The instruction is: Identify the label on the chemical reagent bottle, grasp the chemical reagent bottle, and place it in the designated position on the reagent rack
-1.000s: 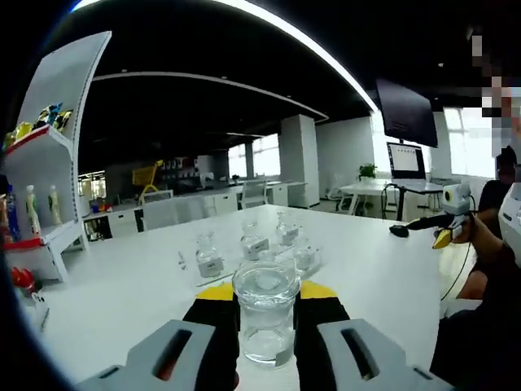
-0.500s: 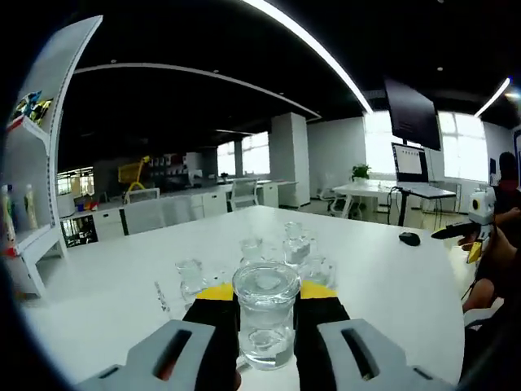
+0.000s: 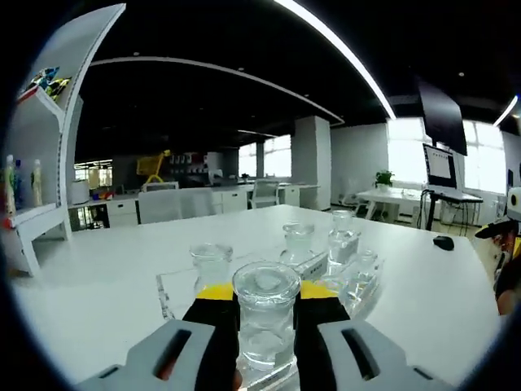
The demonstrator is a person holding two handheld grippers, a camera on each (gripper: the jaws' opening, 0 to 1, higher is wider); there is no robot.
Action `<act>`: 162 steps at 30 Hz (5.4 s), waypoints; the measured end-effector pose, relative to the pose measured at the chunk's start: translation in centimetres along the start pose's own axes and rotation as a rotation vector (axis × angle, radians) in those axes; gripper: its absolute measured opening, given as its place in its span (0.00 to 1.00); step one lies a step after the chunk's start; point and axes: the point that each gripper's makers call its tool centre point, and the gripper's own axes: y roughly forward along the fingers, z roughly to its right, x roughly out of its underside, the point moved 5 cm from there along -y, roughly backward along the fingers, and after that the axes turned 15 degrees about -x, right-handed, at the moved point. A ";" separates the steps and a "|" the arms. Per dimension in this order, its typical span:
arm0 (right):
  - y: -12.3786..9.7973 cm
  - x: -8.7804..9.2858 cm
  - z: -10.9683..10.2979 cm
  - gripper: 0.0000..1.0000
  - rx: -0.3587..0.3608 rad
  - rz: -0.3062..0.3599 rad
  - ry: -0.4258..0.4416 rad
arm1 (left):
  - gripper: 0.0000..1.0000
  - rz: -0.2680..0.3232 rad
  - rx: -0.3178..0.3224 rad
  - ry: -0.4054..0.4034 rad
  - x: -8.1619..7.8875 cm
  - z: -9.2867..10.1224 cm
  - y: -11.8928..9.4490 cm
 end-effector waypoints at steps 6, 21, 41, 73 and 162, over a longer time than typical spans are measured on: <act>0.2 0.1 0.0 0.96 0.002 -0.015 -0.001 | 0.25 0.030 -0.036 0.046 0.1 -0.2 0.5; 0.4 0.2 -0.4 0.96 -0.013 -0.007 0.001 | 0.25 0.028 -0.112 0.090 1.4 -0.2 -0.2; 0.1 0.5 -0.2 0.95 -0.005 0.006 0.005 | 0.25 -0.077 -0.167 0.114 3.8 0.4 0.6; -0.1 1.0 -0.2 0.95 -0.005 0.004 0.012 | 0.26 -0.106 -0.234 0.131 4.7 0.4 0.5; 4.5 -1.3 2.7 0.97 -0.045 0.045 0.018 | 0.95 -0.267 -0.324 0.202 6.1 -4.0 -26.9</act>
